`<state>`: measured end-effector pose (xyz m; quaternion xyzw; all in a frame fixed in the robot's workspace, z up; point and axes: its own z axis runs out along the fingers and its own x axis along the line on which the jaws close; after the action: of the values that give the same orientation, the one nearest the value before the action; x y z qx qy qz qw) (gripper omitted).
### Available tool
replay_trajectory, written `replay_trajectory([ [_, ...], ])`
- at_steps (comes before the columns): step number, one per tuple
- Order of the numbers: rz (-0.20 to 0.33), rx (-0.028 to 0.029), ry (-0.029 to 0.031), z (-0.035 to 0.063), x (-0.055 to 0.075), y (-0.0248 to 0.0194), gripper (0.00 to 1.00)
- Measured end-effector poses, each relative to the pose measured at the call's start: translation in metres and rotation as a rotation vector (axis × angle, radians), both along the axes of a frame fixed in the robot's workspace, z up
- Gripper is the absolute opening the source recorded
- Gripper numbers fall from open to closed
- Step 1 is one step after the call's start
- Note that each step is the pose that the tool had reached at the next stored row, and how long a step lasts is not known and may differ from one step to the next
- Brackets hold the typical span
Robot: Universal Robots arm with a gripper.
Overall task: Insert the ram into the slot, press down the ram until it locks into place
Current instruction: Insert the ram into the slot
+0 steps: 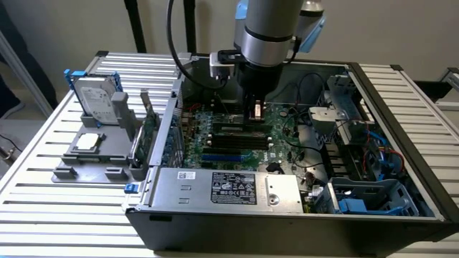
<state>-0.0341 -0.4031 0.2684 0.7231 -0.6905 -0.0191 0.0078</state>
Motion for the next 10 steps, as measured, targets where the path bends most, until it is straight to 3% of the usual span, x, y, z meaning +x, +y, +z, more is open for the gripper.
replay_trajectory([
  [10,-0.005,0.0000,-0.0021,-0.0182,-0.001,-0.0001,0.14],
])
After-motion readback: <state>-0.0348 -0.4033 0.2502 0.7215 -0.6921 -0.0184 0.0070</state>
